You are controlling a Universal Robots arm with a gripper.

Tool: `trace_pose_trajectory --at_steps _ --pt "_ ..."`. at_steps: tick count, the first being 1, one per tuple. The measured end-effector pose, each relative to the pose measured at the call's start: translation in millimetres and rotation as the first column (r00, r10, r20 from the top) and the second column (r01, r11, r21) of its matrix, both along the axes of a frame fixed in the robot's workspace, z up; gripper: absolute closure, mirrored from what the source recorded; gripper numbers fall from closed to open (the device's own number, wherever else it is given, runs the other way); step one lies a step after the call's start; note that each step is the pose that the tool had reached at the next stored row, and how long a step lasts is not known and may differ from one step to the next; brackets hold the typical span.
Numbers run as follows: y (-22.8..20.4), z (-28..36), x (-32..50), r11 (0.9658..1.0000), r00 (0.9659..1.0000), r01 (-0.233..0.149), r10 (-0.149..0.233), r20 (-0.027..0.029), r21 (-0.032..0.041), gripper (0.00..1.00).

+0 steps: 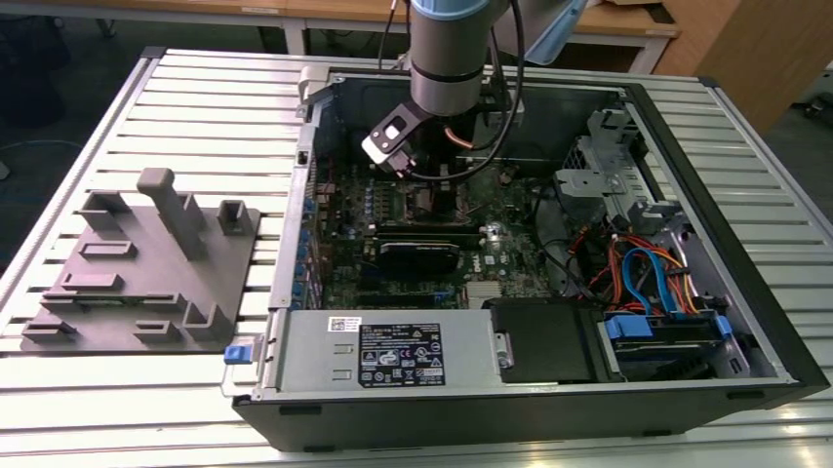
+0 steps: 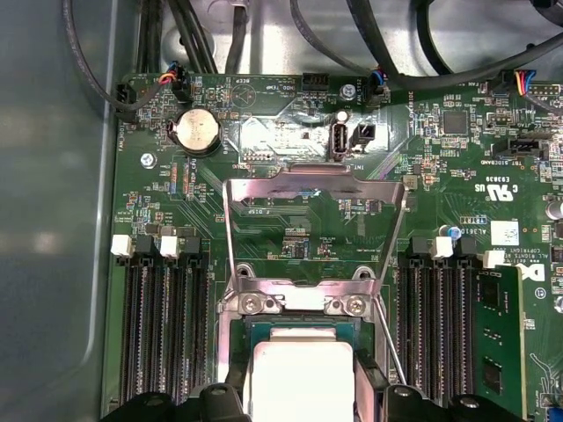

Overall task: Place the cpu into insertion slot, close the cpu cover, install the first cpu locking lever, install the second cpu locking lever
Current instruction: 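Place the cpu into insertion slot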

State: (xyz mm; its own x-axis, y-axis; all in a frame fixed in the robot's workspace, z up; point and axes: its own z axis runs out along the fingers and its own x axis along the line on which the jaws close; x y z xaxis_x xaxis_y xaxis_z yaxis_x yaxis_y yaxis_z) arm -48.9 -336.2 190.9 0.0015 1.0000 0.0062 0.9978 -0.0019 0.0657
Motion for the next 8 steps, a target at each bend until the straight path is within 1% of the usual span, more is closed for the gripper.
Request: trace_pose_trajectory --at_steps 2,3,5,6,8 --pt "0.1 -0.1 0.0 1.0 1.0 0.0 0.0 0.0003 0.0006 0.45" --pt "0.1 -0.1 0.0 1.0 1.0 0.0 0.0 0.0002 0.0005 0.39" --pt "0.0 -0.1 0.0 1.0 1.0 0.0 0.0 0.0001 0.0004 0.39" --pt "0.0 -0.1 0.0 1.0 1.0 0.0 0.0 0.0001 0.0003 0.33" --pt "0.0 -0.1 0.0 1.0 1.0 0.0 0.0 0.0001 0.0003 0.33"
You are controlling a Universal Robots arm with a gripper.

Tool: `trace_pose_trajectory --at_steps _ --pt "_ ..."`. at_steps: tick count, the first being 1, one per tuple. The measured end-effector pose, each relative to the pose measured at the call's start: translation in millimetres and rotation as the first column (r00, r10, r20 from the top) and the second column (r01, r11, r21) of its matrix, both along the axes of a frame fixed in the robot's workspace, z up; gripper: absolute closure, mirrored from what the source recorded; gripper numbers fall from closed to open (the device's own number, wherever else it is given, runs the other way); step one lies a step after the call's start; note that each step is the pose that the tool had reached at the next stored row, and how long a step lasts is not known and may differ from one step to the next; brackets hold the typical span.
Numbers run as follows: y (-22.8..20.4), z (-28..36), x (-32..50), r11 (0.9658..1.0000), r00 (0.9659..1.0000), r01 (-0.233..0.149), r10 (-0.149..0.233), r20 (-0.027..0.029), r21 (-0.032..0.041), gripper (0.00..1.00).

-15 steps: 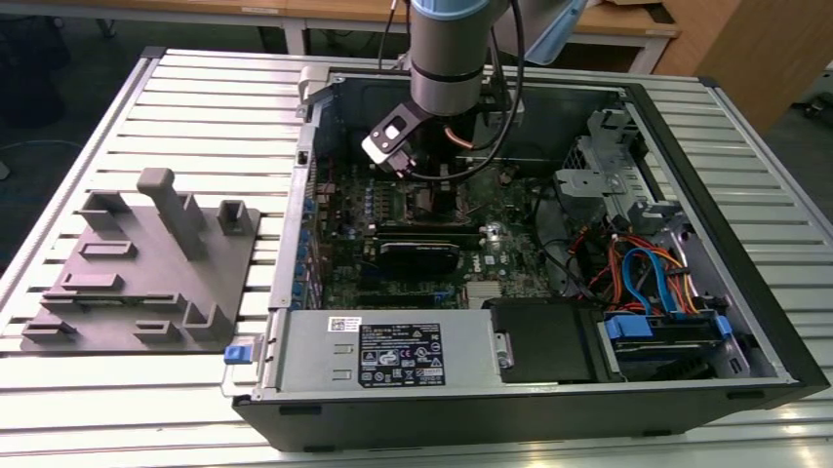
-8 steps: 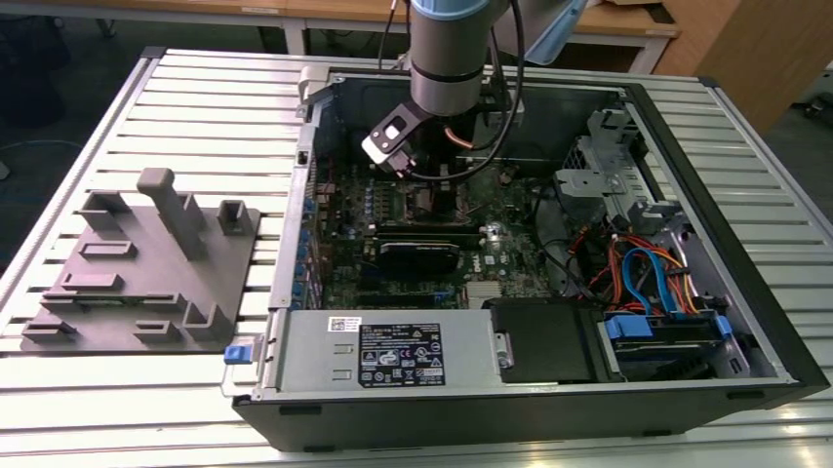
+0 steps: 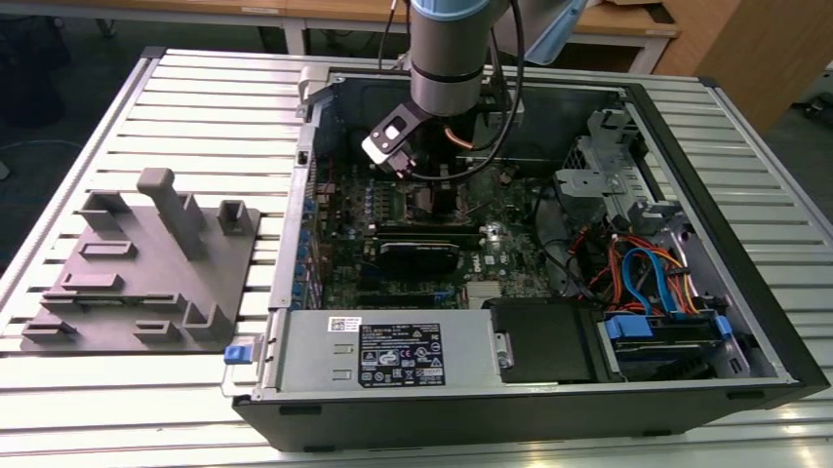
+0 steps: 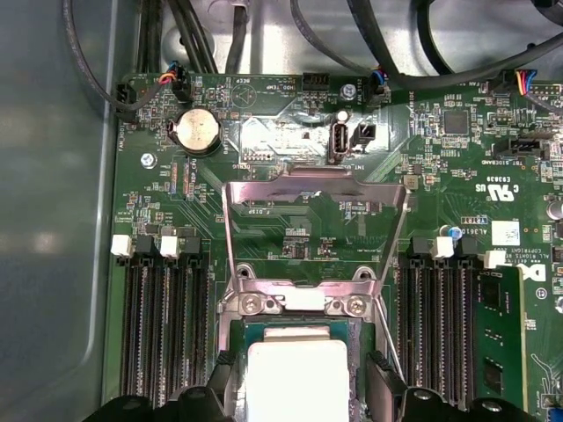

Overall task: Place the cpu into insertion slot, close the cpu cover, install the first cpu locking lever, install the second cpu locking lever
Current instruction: 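Place the cpu into insertion slot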

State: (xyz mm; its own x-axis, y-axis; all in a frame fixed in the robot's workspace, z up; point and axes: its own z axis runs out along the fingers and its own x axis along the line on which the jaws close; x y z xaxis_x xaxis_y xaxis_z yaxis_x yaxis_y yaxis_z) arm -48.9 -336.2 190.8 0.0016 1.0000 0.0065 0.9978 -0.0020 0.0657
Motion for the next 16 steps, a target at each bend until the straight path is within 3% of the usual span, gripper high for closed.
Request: trace_pose_trajectory --at_steps 9,11,12,16 --pt "0.0 -0.4 0.0 1.0 1.0 0.0 0.0 0.0 0.0 0.33" --pt "0.0 -0.4 0.0 1.0 1.0 0.0 0.0 0.0 0.0 0.34" --pt "0.0 -0.4 0.0 1.0 1.0 0.0 0.0 0.0 0.0 0.41" --pt "0.0 -0.1 0.0 1.0 1.0 0.0 0.0 0.0 0.0001 0.41"
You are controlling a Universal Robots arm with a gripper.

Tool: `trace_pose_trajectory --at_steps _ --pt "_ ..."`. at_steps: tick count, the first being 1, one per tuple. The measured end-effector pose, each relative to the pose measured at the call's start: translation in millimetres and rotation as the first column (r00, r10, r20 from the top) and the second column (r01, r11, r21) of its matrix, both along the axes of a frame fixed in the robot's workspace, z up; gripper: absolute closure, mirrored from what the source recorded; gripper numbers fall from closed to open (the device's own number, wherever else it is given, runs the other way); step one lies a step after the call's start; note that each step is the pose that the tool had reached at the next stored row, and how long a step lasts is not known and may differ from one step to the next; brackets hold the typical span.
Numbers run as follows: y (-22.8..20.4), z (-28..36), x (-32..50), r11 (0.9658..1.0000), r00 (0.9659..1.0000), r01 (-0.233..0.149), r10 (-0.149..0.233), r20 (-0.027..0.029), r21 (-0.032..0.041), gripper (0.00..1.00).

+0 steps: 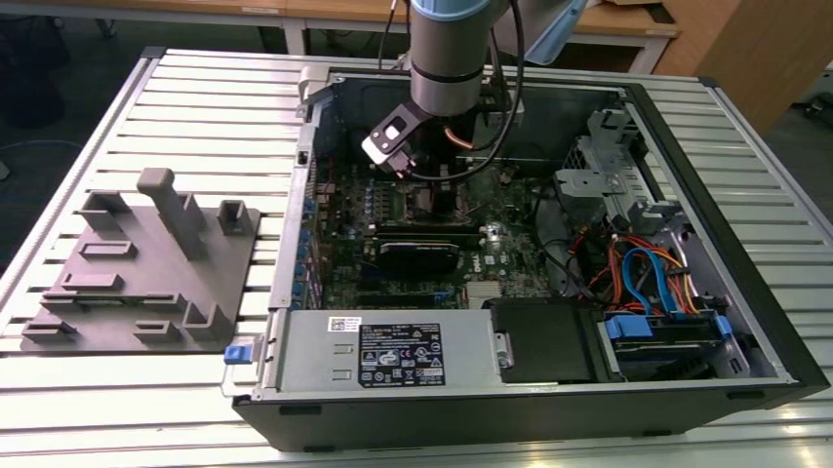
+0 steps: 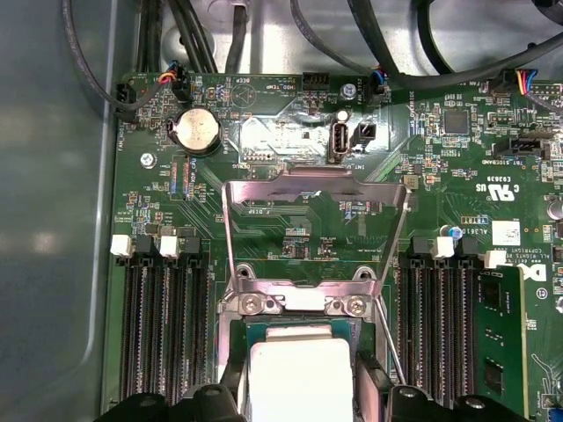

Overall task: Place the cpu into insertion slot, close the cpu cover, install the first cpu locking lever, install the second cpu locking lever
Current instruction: 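Place the cpu into insertion slot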

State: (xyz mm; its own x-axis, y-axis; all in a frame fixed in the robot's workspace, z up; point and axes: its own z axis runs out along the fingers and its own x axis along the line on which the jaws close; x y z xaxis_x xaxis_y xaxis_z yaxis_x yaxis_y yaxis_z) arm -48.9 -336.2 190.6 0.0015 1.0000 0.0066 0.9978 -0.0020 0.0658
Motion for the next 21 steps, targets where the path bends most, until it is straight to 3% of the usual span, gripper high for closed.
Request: trace_pose_trajectory --at_steps 4,13,21 --pt "0.0 2.0 -0.1 1.0 1.0 0.0 0.0 0.0001 0.0001 0.46" --pt "0.0 2.2 -1.1 1.0 1.0 0.0 0.0 0.0 0.0 0.46" --pt "-0.1 0.6 -1.1 0.9997 0.9997 0.024 -0.024 -0.0004 -0.0008 0.46"
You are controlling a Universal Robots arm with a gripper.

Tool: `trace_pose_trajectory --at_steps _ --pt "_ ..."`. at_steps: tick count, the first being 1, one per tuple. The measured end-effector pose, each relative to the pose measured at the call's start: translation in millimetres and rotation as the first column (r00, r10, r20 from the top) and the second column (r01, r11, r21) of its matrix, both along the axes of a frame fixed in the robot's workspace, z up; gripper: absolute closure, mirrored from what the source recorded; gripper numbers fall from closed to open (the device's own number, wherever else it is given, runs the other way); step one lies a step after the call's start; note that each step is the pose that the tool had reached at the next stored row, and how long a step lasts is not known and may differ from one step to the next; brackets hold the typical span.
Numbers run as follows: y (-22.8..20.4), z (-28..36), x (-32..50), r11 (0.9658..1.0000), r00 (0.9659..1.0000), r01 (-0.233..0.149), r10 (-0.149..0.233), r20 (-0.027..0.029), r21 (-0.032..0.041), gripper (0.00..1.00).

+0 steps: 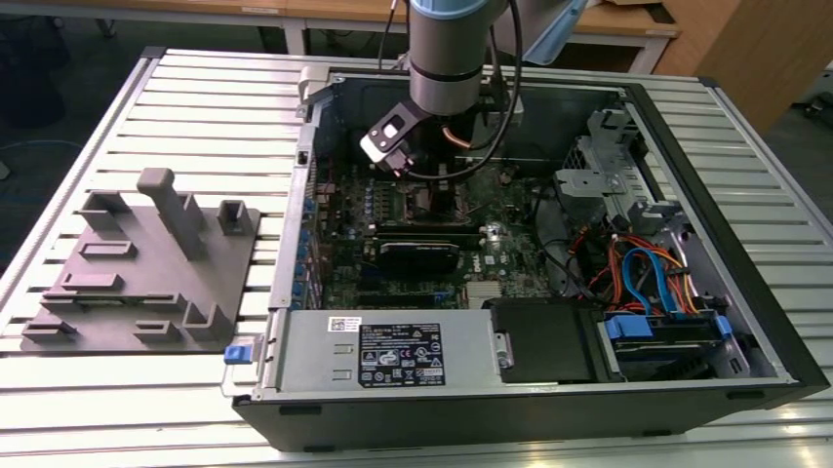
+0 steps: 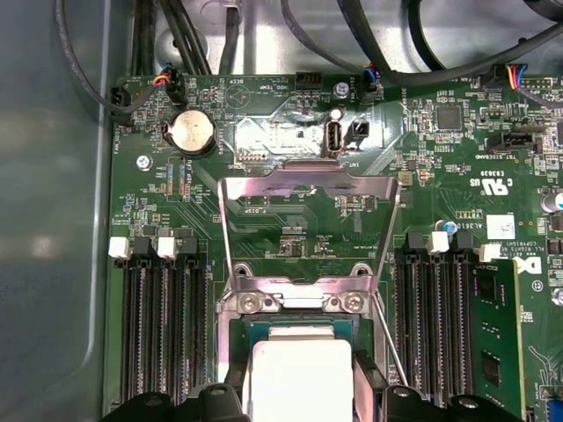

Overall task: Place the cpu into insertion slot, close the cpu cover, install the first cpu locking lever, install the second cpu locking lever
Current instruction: 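Place the cpu into insertion slot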

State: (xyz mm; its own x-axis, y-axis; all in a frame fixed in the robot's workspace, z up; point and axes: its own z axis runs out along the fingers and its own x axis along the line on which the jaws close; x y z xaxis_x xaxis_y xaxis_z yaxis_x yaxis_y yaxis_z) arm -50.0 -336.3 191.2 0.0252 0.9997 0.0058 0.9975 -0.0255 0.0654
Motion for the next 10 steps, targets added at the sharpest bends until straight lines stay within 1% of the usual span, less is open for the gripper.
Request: trace_pose_trajectory --at_steps 10 --pt "0.2 -0.6 0.1 1.0 1.0 0.0 0.0 0.0008 0.0011 0.45"
